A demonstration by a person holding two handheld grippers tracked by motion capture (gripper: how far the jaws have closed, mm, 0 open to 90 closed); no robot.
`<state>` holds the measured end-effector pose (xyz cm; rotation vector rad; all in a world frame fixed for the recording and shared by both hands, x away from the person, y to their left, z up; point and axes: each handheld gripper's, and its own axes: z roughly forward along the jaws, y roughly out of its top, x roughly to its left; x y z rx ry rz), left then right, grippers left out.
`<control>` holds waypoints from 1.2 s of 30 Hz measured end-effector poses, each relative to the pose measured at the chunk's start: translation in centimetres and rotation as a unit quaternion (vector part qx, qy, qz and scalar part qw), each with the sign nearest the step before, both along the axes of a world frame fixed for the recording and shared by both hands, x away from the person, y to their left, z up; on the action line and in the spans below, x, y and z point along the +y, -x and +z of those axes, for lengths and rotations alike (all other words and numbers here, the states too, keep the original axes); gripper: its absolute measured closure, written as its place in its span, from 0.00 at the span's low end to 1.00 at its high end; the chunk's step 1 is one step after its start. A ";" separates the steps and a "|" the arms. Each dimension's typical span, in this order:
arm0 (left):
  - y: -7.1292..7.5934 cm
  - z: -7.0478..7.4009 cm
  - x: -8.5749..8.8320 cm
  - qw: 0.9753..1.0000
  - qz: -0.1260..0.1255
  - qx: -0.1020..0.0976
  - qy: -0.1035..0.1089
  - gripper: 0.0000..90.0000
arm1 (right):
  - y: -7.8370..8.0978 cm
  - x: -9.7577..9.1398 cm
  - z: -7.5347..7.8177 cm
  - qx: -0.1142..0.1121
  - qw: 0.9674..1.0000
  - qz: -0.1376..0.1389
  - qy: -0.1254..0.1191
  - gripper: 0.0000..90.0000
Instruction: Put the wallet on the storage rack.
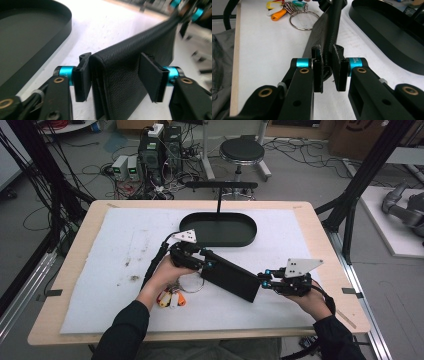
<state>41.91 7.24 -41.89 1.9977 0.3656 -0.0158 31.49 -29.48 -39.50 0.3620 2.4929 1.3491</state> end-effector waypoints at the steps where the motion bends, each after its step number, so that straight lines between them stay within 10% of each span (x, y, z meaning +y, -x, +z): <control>1: 0.0 0.1 0.1 1.000 -0.003 0.000 0.002 0.57 | -0.1 -0.2 0.0 0.000 1.000 -0.002 0.001 0.90; 11: 1.8 0.8 1.3 0.999 -0.025 -0.013 0.036 0.81 | -0.8 -1.2 -0.7 0.029 0.999 -0.031 -0.008 0.74; 18: 4.1 1.0 2.1 0.996 -0.023 -0.054 0.064 0.84 | -1.8 -1.9 -1.1 0.085 0.991 -0.063 -0.077 0.43; 31: 6.4 1.1 3.8 0.991 -0.006 -0.079 0.112 0.85 | -2.2 0.0 -2.0 0.114 0.988 -0.040 -0.097 0.39; 36: 6.7 1.3 4.3 0.987 -0.004 -0.078 0.144 0.85 | -2.5 1.4 -2.4 0.115 0.989 -0.021 -0.088 0.57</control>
